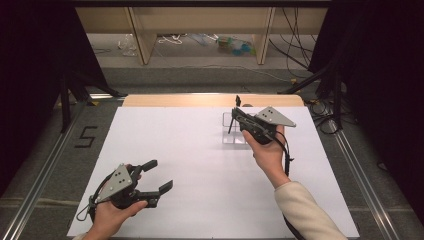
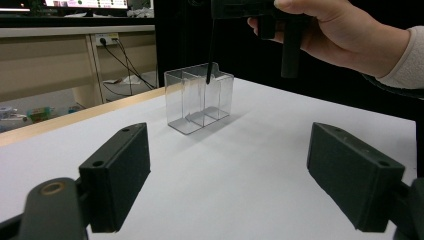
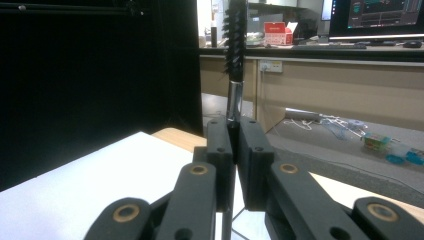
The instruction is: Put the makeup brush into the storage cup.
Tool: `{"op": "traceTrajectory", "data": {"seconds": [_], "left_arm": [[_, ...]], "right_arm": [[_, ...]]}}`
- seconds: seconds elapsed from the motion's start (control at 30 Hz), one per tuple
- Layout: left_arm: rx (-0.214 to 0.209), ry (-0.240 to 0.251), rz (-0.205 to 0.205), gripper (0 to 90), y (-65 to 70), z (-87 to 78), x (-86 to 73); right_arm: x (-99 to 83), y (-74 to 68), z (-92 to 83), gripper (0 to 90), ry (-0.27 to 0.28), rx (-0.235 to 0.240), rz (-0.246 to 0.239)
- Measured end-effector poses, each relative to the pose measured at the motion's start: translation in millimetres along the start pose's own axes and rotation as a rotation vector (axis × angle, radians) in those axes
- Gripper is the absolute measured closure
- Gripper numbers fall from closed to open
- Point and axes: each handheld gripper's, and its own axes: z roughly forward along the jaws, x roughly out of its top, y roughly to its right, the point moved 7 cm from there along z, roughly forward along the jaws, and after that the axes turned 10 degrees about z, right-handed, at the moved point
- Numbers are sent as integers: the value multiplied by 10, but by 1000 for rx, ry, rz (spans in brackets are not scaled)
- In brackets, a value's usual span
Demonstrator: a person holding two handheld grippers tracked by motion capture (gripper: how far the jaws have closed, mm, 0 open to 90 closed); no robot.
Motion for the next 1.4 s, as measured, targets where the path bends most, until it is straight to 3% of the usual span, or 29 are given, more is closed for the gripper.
{"op": "traceTrajectory", "data": {"seconds": [1.4], "left_arm": [[1, 1, 2, 175, -5, -3, 1]], "right_arm": [[130, 15, 62, 856, 29, -1, 3]]}}
